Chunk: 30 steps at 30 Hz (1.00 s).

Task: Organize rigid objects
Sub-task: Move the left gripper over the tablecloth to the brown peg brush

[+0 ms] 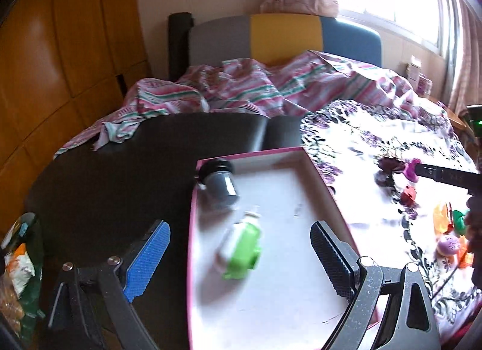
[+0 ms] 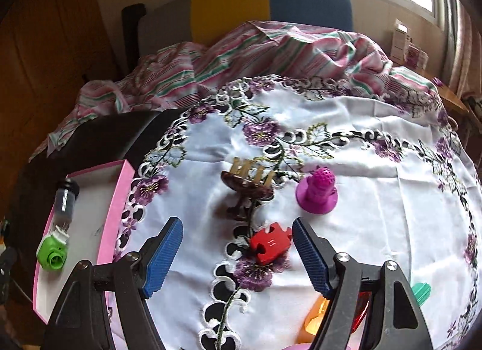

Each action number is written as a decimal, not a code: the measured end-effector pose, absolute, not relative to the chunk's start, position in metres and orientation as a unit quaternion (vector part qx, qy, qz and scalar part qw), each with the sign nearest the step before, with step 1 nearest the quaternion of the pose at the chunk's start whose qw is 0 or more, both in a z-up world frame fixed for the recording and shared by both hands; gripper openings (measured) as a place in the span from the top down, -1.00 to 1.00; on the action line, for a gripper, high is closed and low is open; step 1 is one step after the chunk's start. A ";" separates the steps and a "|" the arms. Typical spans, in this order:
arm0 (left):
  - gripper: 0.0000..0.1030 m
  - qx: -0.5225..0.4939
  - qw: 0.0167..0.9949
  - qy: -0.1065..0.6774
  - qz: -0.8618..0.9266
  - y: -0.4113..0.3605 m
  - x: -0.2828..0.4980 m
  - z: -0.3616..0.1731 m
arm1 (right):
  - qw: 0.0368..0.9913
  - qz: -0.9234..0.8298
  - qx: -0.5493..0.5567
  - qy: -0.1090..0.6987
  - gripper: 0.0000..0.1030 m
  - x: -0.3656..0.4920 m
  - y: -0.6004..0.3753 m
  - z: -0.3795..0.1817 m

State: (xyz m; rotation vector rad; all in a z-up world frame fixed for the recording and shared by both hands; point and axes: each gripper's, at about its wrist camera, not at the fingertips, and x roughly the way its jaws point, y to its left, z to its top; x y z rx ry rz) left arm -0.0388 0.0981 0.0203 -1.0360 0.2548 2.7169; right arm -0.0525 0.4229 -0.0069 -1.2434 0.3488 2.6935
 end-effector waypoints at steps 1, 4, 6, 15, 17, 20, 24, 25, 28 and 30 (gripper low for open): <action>-0.85 -0.353 0.116 0.090 0.924 0.103 -0.039 0.020 | 0.084 0.896 -0.417 0.126 -0.48 -0.052 0.430 -0.010; -0.85 -0.363 0.135 0.096 0.917 0.121 -0.041 0.016 | 0.098 0.888 -0.427 0.139 -0.48 -0.052 0.442 -0.016; -0.85 -0.368 0.147 0.097 0.913 0.133 -0.043 0.013 | 0.110 0.883 -0.433 0.146 -0.48 -0.051 0.448 -0.019; -0.85 -0.380 0.190 0.112 0.898 0.177 -0.049 0.007 | 0.139 0.866 -0.433 0.207 -0.48 -0.044 0.477 -0.023; -0.85 -0.382 0.204 0.108 0.895 0.186 -0.051 0.007 | 0.151 0.863 -0.431 0.215 -0.48 -0.042 0.484 -0.023; -0.85 -0.392 0.223 0.099 0.887 0.201 -0.057 0.006 | 0.175 0.856 -0.430 0.230 -0.48 -0.038 0.494 -0.025; -0.84 -0.408 0.252 0.079 0.874 0.223 -0.069 0.004 | 0.204 0.842 -0.425 0.262 -0.48 -0.031 0.511 -0.029; -0.84 -0.409 0.258 0.077 0.872 0.230 -0.073 0.003 | 0.211 0.839 -0.422 0.270 -0.48 -0.029 0.515 -0.029; -0.73 -0.423 0.273 0.073 0.861 0.251 -0.086 -0.004 | 0.218 0.832 -0.417 0.295 -0.48 -0.024 0.526 -0.030; -0.65 -0.437 0.280 0.061 0.853 0.263 -0.097 -0.009 | 0.216 0.827 -0.416 0.309 -0.48 -0.023 0.530 -0.031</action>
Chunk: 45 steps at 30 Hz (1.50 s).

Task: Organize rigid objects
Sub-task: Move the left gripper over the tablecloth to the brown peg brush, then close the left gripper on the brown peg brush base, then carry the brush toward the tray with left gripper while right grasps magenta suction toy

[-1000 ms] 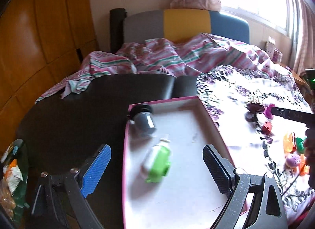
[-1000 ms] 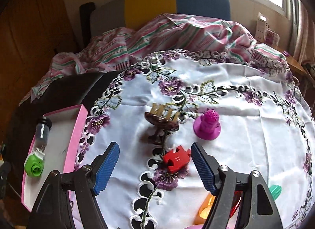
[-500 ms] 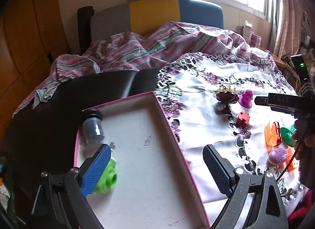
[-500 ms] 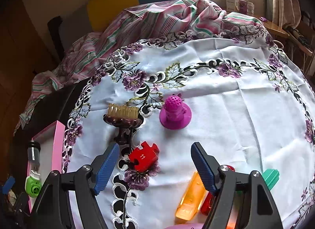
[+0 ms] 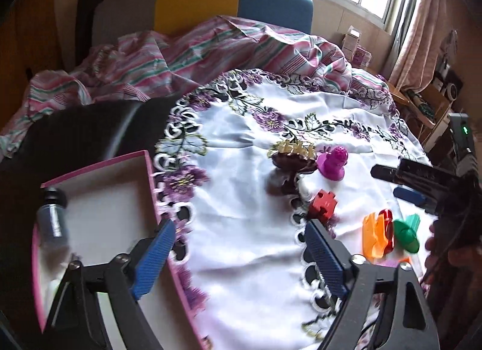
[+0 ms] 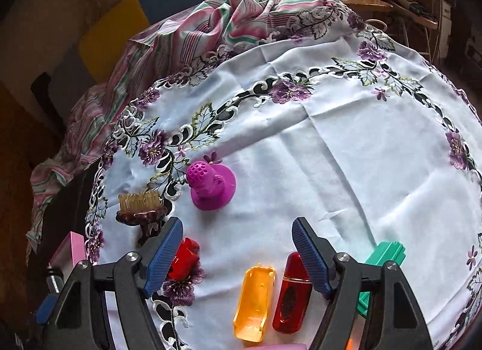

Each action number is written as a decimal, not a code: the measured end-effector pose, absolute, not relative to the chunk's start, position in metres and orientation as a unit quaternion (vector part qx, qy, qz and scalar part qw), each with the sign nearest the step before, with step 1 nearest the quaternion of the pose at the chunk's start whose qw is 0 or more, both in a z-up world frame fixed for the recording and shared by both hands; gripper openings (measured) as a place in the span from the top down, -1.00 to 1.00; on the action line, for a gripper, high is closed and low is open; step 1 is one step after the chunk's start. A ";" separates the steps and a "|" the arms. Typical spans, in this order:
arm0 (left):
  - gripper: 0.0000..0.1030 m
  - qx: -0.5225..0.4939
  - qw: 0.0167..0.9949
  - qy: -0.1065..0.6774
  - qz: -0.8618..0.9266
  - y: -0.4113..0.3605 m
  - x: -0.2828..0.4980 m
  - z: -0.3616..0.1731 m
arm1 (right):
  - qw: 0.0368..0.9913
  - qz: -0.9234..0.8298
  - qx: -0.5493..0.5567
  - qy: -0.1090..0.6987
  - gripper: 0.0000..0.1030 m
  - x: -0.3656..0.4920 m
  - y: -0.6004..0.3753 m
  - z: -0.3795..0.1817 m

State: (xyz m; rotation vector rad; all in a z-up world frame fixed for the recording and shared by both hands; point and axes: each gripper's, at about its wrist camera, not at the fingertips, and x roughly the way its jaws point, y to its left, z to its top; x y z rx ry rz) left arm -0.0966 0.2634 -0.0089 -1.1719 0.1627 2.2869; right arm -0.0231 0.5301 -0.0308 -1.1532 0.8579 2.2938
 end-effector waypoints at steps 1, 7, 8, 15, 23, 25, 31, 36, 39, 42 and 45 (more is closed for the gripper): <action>-0.65 -0.445 0.287 0.054 0.847 0.272 -0.104 -0.011 | 0.215 0.826 -0.417 0.313 -0.48 -0.023 0.531 -0.031; -0.95 -0.427 0.310 0.072 0.846 0.323 -0.128 -0.018 | 0.209 0.827 -0.414 0.317 -0.48 -0.023 0.531 -0.029; -0.95 -0.427 0.317 0.075 0.844 0.330 -0.132 -0.021 | 0.208 0.827 -0.413 0.319 -0.48 -0.023 0.532 -0.029; -0.95 -0.444 0.343 0.093 0.823 0.375 -0.161 -0.050 | 0.201 0.822 -0.409 0.341 -0.48 -0.022 0.540 -0.031; -0.30 -0.468 0.372 0.067 0.799 0.382 -0.170 -0.070 | 0.198 0.819 -0.410 0.348 -0.48 -0.022 0.544 -0.033; -0.30 -0.472 0.366 0.061 0.800 0.373 -0.165 -0.067 | 0.199 0.820 -0.410 0.347 -0.48 -0.022 0.544 -0.033; -0.30 -0.441 0.352 0.085 0.821 0.337 -0.132 -0.039 | 0.194 0.823 -0.412 0.339 -0.48 -0.022 0.540 -0.032; -0.30 -0.426 0.342 0.073 0.834 0.294 -0.104 -0.017 | 0.184 0.824 -0.423 0.328 -0.48 -0.025 0.534 -0.036; -0.30 -0.415 0.336 0.071 0.842 0.266 -0.089 -0.008 | 0.171 0.828 -0.432 0.314 -0.48 -0.029 0.525 -0.037; -0.30 -0.413 0.329 0.060 0.847 0.237 -0.076 -0.004 | 0.160 0.838 -0.435 0.288 -0.47 -0.037 0.515 -0.031; -0.30 -0.418 0.321 0.049 0.849 0.215 -0.067 -0.004 | 0.154 0.844 -0.440 0.264 -0.46 -0.054 0.513 -0.024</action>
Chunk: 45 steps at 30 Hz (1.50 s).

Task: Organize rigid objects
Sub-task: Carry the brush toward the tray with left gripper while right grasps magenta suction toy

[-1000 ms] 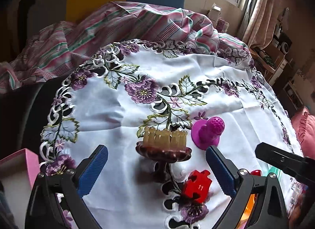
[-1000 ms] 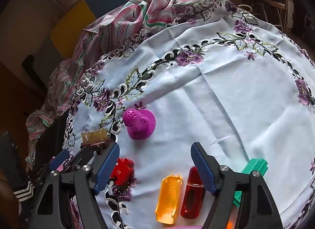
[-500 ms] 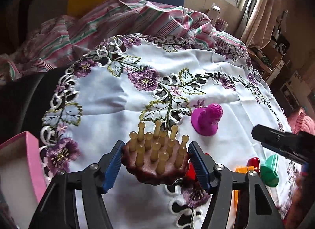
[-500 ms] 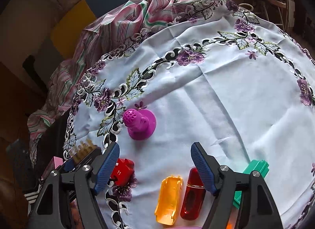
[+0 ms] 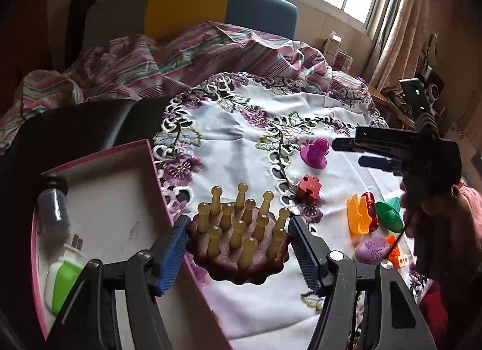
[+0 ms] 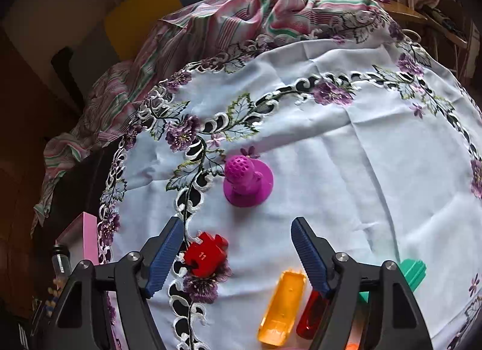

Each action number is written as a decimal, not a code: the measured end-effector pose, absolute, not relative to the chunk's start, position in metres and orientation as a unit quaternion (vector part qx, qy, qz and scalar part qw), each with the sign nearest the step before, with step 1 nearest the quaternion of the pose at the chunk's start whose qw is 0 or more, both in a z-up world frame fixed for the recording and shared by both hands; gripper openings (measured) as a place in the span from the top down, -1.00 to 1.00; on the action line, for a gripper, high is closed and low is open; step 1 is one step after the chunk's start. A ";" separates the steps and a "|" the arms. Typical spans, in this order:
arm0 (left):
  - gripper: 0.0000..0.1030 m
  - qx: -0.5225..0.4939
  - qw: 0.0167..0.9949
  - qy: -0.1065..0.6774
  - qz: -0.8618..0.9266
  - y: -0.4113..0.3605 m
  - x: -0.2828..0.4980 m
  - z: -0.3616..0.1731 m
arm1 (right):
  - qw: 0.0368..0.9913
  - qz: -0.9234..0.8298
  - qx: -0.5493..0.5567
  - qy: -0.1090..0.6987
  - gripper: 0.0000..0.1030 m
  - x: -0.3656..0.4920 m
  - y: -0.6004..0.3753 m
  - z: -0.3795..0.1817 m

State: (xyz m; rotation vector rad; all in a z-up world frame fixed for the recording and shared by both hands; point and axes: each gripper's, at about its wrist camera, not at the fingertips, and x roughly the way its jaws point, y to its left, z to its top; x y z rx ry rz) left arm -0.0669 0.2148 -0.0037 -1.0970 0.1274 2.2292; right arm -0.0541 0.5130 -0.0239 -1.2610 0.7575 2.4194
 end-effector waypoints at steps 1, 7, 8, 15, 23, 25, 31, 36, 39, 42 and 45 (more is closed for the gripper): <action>-0.30 -0.417 0.317 0.045 0.851 0.206 -0.064 -0.003 | 0.162 0.846 -0.443 0.250 -0.46 -0.062 0.514 -0.023; -0.30 -0.416 0.294 0.019 0.861 0.160 -0.055 0.005 | 0.200 0.816 -0.499 0.214 -0.06 -0.114 0.529 -0.052; -0.30 -0.414 0.286 0.016 0.864 0.152 -0.055 0.006 | 0.200 0.811 -0.506 0.214 0.32 -0.119 0.530 -0.059; -0.30 -0.419 0.248 0.005 0.873 0.112 -0.051 0.001 | 0.188 0.829 -0.493 0.183 0.33 -0.114 0.515 -0.052; -0.30 -0.430 0.204 -0.004 0.879 0.072 -0.043 -0.009 | 0.082 0.868 -0.464 0.158 0.33 -0.076 0.455 -0.015; -0.30 -0.431 0.191 -0.005 0.882 0.061 -0.041 -0.012 | 0.044 0.872 -0.464 0.149 0.33 -0.069 0.432 -0.015; -0.30 -0.427 0.152 -0.003 0.891 0.036 -0.034 -0.012 | 0.004 0.863 -0.498 0.082 0.33 -0.063 0.382 -0.046; -0.30 -0.426 0.132 -0.001 0.895 0.025 -0.029 -0.010 | 0.007 0.855 -0.515 0.064 0.33 -0.062 0.377 -0.062; -0.30 -0.422 0.127 0.006 0.898 0.023 -0.029 -0.007 | 0.011 0.851 -0.522 0.052 0.33 -0.063 0.376 -0.068; -0.30 -0.414 0.124 0.016 0.902 0.023 -0.028 -0.004 | 0.012 0.850 -0.524 0.052 0.33 -0.063 0.376 -0.069; -0.30 -0.414 0.124 0.019 0.901 0.025 -0.029 -0.003 | 0.012 0.850 -0.524 0.054 0.33 -0.063 0.376 -0.069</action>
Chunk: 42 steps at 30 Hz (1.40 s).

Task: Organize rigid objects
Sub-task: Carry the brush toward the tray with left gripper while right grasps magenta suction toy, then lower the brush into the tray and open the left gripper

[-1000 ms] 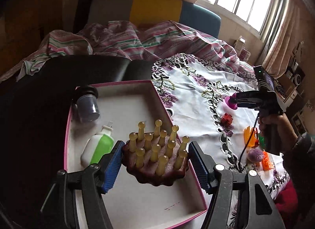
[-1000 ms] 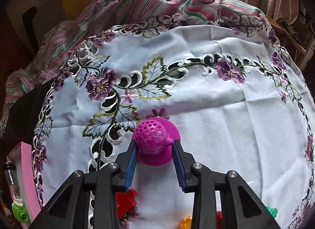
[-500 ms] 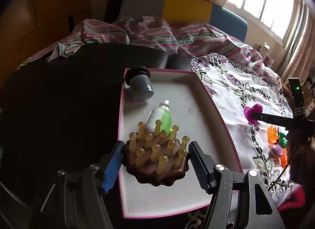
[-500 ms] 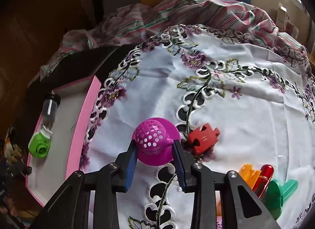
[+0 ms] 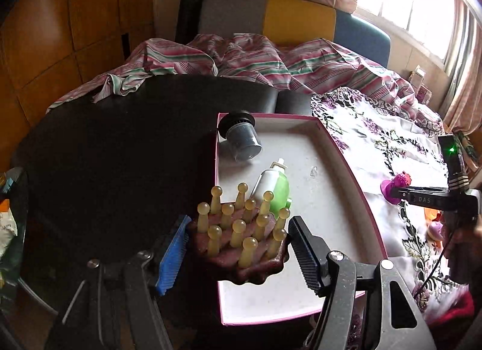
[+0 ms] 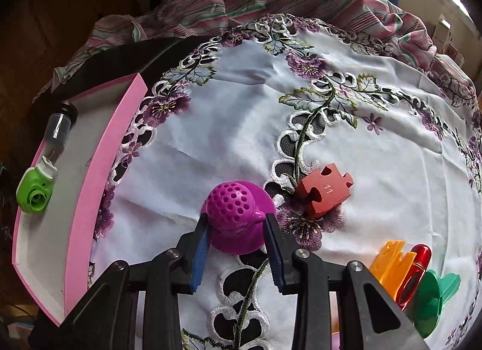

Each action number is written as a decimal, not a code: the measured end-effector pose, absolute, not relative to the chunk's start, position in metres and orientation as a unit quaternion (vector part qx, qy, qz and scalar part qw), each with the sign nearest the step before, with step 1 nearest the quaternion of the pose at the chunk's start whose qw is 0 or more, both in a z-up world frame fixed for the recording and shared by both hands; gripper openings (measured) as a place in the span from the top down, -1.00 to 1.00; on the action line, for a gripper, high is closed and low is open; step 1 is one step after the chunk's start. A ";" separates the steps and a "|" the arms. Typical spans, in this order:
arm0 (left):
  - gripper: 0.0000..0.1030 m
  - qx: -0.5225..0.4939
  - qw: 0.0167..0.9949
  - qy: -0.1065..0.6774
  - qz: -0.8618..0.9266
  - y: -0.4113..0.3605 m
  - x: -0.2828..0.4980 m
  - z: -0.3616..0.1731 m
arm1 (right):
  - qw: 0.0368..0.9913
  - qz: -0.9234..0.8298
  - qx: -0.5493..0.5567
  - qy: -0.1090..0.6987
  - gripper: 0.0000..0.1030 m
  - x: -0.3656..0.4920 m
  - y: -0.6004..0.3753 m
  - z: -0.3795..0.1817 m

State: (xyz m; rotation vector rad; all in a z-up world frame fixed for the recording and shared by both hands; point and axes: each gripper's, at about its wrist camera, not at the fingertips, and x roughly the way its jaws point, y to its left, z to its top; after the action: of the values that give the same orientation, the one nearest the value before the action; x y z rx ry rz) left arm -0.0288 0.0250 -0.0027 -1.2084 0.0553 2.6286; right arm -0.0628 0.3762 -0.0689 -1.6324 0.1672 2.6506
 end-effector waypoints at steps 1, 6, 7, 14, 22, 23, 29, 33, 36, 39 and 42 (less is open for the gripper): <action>-0.30 -0.414 0.124 0.021 0.901 0.026 -0.029 -0.003 | 0.012 0.850 -0.524 0.055 0.33 -0.063 0.376 -0.069; -0.30 -0.413 0.128 0.036 0.901 0.033 -0.031 -0.002 | 0.012 0.850 -0.523 0.059 0.33 -0.063 0.376 -0.069; -0.30 -0.413 0.129 0.038 0.901 0.035 -0.032 -0.002 | 0.013 0.850 -0.523 0.059 0.33 -0.063 0.376 -0.069; -0.30 -0.414 0.145 0.042 0.898 0.048 -0.041 0.000 | 0.014 0.850 -0.523 0.057 0.33 -0.064 0.377 -0.069; -0.30 -0.418 0.190 -0.007 0.888 0.064 -0.078 0.010 | 0.021 0.849 -0.524 0.061 0.33 -0.065 0.381 -0.068; -0.30 -0.417 0.193 -0.010 0.888 0.066 -0.084 0.011 | 0.022 0.849 -0.524 0.062 0.33 -0.065 0.382 -0.068; -0.30 -0.435 0.202 -0.018 0.877 0.084 -0.123 0.007 | 0.026 0.851 -0.522 0.059 0.33 -0.066 0.383 -0.068; -0.30 -0.446 0.198 -0.011 0.873 0.099 -0.148 -0.005 | 0.025 0.851 -0.521 0.062 0.33 -0.067 0.383 -0.068; -0.30 -0.459 0.191 -0.005 0.867 0.108 -0.166 -0.018 | 0.024 0.851 -0.521 0.063 0.33 -0.067 0.383 -0.068; -0.30 -0.466 0.182 0.011 0.866 0.117 -0.179 -0.030 | 0.023 0.851 -0.521 0.064 0.33 -0.068 0.384 -0.068; -0.31 -0.474 0.177 0.035 0.862 0.126 -0.188 -0.041 | 0.023 0.851 -0.521 0.065 0.33 -0.068 0.384 -0.068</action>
State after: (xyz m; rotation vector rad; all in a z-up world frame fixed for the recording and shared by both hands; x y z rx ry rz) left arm -0.1883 0.1257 -0.0408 -1.3408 0.0982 2.4387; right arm -0.0679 0.3838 -0.0684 -1.6122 0.2002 2.6346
